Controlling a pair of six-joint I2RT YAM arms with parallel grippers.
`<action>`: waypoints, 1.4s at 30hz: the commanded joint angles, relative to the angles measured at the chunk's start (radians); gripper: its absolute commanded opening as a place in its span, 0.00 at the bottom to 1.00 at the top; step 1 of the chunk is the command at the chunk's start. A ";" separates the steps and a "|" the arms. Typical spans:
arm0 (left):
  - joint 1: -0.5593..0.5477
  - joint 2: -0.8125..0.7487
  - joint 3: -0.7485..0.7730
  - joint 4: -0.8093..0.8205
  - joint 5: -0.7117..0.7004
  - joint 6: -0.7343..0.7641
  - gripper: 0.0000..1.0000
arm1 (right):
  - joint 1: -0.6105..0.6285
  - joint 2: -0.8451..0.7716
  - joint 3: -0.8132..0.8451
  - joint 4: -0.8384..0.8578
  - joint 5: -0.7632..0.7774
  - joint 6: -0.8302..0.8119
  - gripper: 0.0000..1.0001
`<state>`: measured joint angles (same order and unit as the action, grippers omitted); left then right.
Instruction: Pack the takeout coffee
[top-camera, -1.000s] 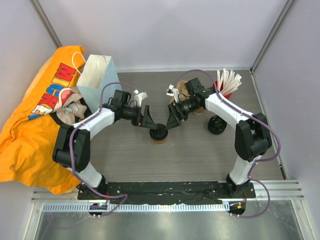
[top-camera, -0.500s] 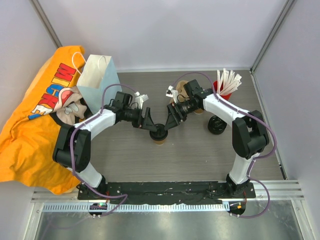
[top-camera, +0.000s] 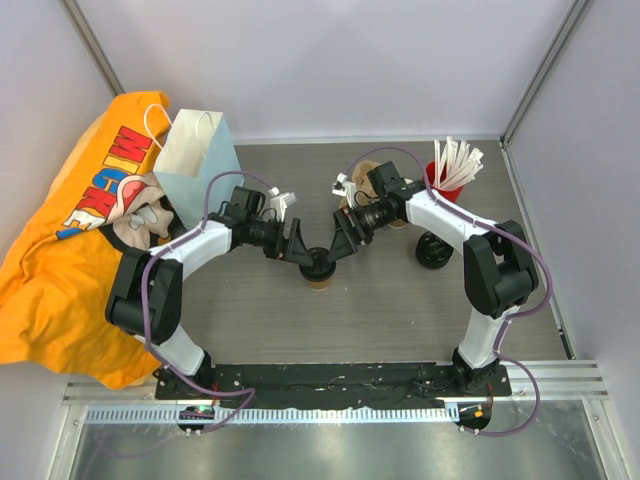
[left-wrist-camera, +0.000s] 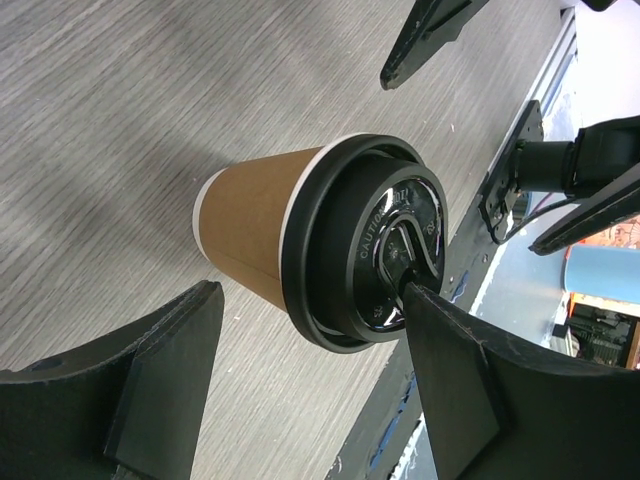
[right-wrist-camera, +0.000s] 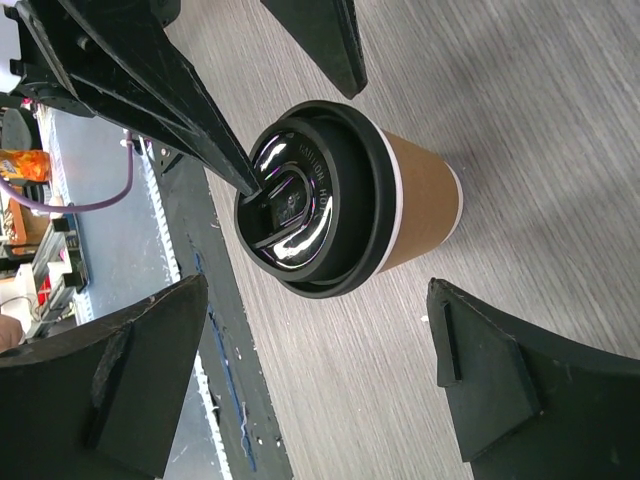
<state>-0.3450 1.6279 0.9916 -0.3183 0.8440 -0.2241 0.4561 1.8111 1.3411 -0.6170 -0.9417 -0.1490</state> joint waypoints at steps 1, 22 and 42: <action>-0.003 -0.016 -0.008 0.050 -0.009 0.014 0.77 | 0.003 -0.010 -0.002 0.040 -0.025 0.012 0.97; -0.002 -0.007 -0.030 0.068 -0.077 0.014 0.77 | 0.029 -0.007 -0.008 0.048 0.034 0.011 0.97; -0.002 0.012 -0.039 0.056 -0.149 0.026 0.74 | 0.038 0.037 -0.007 0.088 0.041 0.075 0.90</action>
<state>-0.3450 1.6276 0.9737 -0.2810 0.8062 -0.2295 0.4839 1.8446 1.3369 -0.5697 -0.8993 -0.0990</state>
